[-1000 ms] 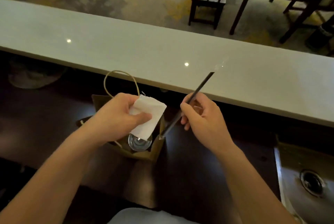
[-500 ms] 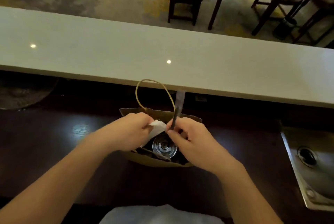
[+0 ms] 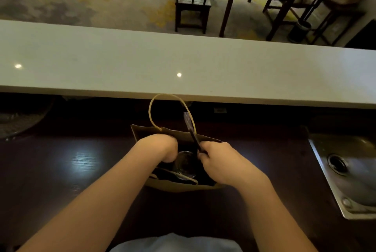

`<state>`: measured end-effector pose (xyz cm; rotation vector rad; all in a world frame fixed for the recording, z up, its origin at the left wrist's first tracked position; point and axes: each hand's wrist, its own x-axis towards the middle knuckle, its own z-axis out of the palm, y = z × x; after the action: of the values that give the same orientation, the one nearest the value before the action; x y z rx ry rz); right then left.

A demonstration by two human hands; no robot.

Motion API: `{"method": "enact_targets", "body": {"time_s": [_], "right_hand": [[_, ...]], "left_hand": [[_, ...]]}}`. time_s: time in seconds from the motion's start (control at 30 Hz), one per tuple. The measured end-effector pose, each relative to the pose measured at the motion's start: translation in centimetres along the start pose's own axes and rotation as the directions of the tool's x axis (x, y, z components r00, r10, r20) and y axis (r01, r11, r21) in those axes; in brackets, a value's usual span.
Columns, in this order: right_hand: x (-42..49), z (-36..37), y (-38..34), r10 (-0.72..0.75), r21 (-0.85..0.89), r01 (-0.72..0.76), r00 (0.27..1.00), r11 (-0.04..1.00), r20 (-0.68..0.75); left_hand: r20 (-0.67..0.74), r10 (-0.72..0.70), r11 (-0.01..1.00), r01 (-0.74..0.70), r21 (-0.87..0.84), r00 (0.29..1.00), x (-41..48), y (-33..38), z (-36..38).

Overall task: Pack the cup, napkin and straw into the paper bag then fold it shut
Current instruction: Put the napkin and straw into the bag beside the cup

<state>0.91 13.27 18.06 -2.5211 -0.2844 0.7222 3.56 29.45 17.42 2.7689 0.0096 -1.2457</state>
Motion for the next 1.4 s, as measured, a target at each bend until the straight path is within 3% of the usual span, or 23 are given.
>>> {"method": "enact_targets", "body": {"time_s": [0.33,0.57,0.63,0.73,0.9,1.0,1.07,1.17,1.3,1.4], "right_hand": [[-0.5,0.3,0.3,-0.034,-0.017,0.034,0.999,0.999,0.023],[-0.1,0.1,-0.2,-0.094,-0.110,0.095,0.995,0.989,0.017],[0.1,-0.1,-0.8,-0.172,-0.177,0.167,0.985,0.970,-0.015],[0.6,-0.3,-1.8,-0.251,-0.246,0.247,0.968,0.937,0.015],[2.9,0.8,-2.6,-0.183,-0.527,0.250,0.967,0.812,0.177],[4.8,2.3,-3.0,-0.088,-0.629,0.244,0.959,0.738,0.269],[5.8,3.2,-3.4,-0.050,-0.663,0.258,0.947,0.702,0.316],[6.8,5.1,-4.0,-0.035,-0.733,0.260,0.951,0.629,0.308],[7.8,7.2,-4.2,-0.075,-0.810,0.265,0.961,0.523,0.266],[8.7,7.8,-4.1,-0.114,-0.822,0.256,0.966,0.509,0.230]], "left_hand": [[-0.003,-0.030,0.986,0.029,-0.164,1.000,1.9,-2.0,1.6],[-0.097,-0.077,0.995,0.069,-0.077,0.992,0.9,-2.5,1.6],[-0.154,-0.049,0.998,0.044,-0.036,0.987,-0.6,-2.7,1.3],[-0.280,0.087,0.994,-0.102,-0.041,0.956,-4.0,-3.6,2.2],[-0.258,0.282,0.958,-0.286,0.022,0.924,-8.3,-2.7,3.5],[-0.212,0.333,0.943,-0.328,0.060,0.919,-8.0,-3.0,3.9],[-0.271,0.350,0.936,-0.325,0.134,0.896,-7.5,-3.3,4.6],[-0.392,0.354,0.935,-0.321,0.149,0.849,-7.0,-3.6,5.7],[-0.390,0.344,0.939,-0.313,0.143,0.854,-6.7,-3.8,6.2],[-0.400,0.338,0.941,-0.299,0.158,0.852,-6.8,-3.6,6.5]]}}
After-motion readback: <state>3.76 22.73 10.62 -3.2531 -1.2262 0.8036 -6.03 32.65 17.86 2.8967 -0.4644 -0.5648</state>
